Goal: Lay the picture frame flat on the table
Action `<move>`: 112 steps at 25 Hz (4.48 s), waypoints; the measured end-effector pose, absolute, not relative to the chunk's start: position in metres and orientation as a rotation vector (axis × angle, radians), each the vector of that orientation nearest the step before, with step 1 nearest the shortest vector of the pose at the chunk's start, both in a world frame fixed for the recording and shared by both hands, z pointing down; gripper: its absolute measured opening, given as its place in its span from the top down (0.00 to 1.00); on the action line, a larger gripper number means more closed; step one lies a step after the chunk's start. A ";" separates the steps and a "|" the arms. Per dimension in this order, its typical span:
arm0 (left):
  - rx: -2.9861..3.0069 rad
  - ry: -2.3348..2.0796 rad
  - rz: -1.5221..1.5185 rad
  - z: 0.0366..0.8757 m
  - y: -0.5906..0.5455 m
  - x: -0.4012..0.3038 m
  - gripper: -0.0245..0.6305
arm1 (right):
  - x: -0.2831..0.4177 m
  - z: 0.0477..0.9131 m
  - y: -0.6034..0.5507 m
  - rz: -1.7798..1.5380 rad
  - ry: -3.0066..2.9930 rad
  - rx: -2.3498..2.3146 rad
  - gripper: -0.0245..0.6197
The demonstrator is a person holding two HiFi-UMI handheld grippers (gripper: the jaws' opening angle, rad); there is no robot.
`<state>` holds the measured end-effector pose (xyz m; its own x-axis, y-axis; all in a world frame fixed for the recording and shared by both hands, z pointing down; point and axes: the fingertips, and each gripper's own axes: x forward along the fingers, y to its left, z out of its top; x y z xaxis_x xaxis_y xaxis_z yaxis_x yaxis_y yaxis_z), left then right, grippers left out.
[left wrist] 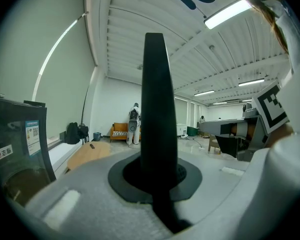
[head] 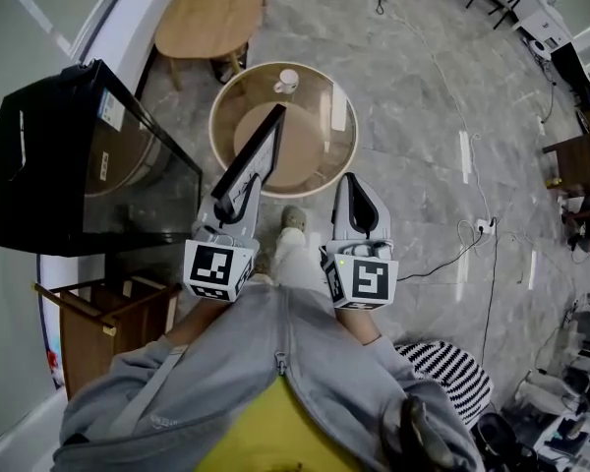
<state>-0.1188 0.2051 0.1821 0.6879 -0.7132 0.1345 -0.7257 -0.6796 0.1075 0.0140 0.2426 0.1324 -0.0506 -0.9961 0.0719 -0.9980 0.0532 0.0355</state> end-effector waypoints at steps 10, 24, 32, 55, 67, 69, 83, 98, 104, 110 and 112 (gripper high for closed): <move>2.734 -1.192 0.117 0.185 0.124 -0.083 0.95 | 0.050 0.145 0.149 0.035 -2.268 2.052 0.96; 2.689 -1.258 0.144 0.181 0.008 0.010 0.95 | 0.136 0.154 0.017 0.112 -2.362 1.919 0.96; 2.665 -1.246 0.128 0.178 -0.044 0.024 0.95 | 0.137 0.164 -0.034 0.186 -2.414 1.826 0.96; 2.591 -1.033 0.272 0.381 -0.123 0.014 0.95 | 0.108 0.343 -0.113 0.319 -2.352 1.737 0.96; 2.472 -0.964 0.298 0.502 -0.119 0.016 0.95 | 0.109 0.470 -0.115 0.426 -2.379 1.584 0.96; 2.475 -0.940 0.294 0.513 -0.119 0.020 0.95 | 0.108 0.489 -0.115 0.490 -2.394 1.544 0.92; 2.441 -0.467 0.205 0.541 -0.087 0.040 0.95 | 0.094 0.551 -0.096 0.856 -2.510 1.200 0.76; 2.447 -0.164 0.256 0.551 -0.061 0.047 0.93 | 0.097 0.555 -0.059 0.920 -2.584 1.205 0.85; 2.390 -0.251 0.283 0.567 -0.061 0.047 0.79 | 0.110 0.566 -0.052 0.985 -2.517 1.345 0.85; 2.299 -0.421 0.308 0.587 -0.077 0.043 0.66 | 0.145 0.582 -0.056 1.060 -2.417 1.495 0.85; 2.278 -0.470 0.316 0.592 -0.082 0.043 0.66 | 0.157 0.589 -0.057 1.066 -2.382 1.516 0.85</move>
<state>0.0431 -0.0823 0.5919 0.9011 -0.2343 0.3649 -0.4263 -0.6324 0.6468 0.1571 -0.0572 0.5893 -0.4899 -0.7462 0.4508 -0.8333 0.2489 -0.4935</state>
